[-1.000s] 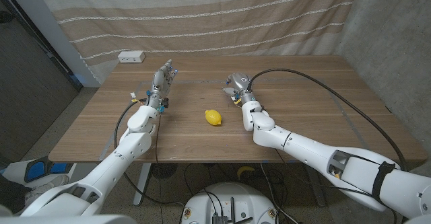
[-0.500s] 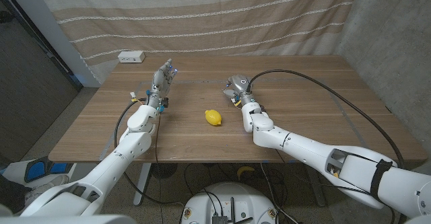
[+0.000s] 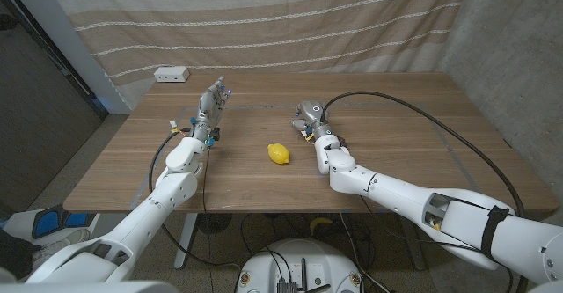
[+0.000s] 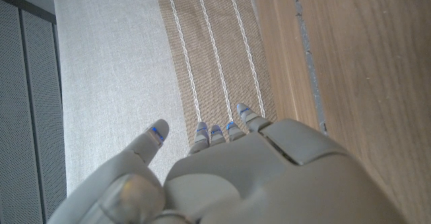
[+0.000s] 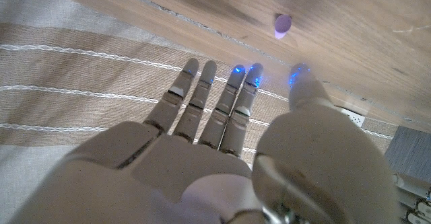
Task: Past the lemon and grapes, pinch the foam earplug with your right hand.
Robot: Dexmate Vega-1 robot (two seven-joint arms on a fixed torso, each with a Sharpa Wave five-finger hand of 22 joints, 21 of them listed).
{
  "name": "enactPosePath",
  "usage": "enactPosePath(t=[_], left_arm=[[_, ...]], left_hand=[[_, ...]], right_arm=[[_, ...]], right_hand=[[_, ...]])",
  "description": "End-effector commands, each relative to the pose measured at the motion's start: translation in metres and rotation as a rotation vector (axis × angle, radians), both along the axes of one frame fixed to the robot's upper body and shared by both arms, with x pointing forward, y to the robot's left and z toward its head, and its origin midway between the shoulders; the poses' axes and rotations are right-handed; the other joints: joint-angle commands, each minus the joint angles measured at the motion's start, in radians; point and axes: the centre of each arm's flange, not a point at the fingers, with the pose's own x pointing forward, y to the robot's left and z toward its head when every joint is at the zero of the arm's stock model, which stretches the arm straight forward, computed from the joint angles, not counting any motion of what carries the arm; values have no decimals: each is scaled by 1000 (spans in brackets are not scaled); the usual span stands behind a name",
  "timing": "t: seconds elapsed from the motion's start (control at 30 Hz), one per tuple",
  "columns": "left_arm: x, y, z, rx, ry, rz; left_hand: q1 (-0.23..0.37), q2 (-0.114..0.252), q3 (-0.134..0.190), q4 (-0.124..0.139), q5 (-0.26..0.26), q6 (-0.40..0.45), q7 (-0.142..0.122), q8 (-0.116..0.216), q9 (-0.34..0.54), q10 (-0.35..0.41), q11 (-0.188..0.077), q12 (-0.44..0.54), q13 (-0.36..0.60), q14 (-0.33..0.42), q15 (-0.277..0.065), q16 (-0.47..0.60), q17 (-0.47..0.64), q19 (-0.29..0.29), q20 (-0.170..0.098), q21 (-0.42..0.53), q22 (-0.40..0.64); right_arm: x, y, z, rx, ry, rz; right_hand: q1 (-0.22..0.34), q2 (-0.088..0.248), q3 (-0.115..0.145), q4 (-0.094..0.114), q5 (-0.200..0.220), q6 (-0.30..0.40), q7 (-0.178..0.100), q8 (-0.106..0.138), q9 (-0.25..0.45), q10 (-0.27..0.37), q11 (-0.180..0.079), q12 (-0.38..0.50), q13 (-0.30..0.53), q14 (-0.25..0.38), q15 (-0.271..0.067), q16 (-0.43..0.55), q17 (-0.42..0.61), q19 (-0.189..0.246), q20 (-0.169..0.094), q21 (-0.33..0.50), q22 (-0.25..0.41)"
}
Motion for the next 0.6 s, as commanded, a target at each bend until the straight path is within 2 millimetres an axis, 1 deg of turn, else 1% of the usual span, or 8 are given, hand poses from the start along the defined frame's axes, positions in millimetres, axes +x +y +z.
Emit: enactPosePath(t=[0.03,0.13,0.27,0.43,0.6], left_arm=[[-1,1,1,-4,-2,4],[-1,1,1,0,-4,2],[-1,1,2,2,-6,2],[-1,1,2,3,-8,2],[-2,1,2,0,-10,3]], left_hand=[[-3,89,4,-6,-5,-7,1,-3,6,-7,3,-2,2,-6,-38,-2,3,1,-9,-6,2],[-3,89,4,-6,-5,-6,2,-3,6,-7,4,-2,2,-6,-38,-2,3,1,-8,-6,2],[-3,89,4,-6,-5,-8,1,-3,6,-7,4,-2,2,-6,-38,-2,2,1,-9,-6,2],[-2,89,4,-7,-5,-8,0,-3,6,-7,2,-2,2,-6,-37,-2,2,1,-9,-6,2],[-2,89,4,-7,-5,-8,0,-3,6,-7,3,-2,2,-6,-38,-2,2,1,-9,-6,2]], right_arm=[[5,3,-4,-30,17,-30],[6,3,-5,-33,21,-34],[7,2,-6,-36,28,-39],[7,1,-6,-42,37,-51],[7,1,-6,-47,44,-55]], right_hand=[[6,15,-1,4,-4,-7,2,7,0,-9,1,-3,6,-1,-153,-2,7,-6,1,-2,3],[5,17,-2,5,-5,-8,2,7,0,-11,2,-4,8,-4,-153,-4,8,-6,2,-2,3],[9,24,1,4,-6,8,4,16,-1,-11,0,-3,12,-7,-157,-7,10,-7,2,-2,3],[16,31,2,3,-9,16,4,21,-2,-13,0,-3,15,-7,-158,-5,15,-7,1,-2,3],[17,37,2,3,-12,29,13,28,-3,-12,-2,-2,20,-6,-156,-5,19,-7,1,-2,3]])
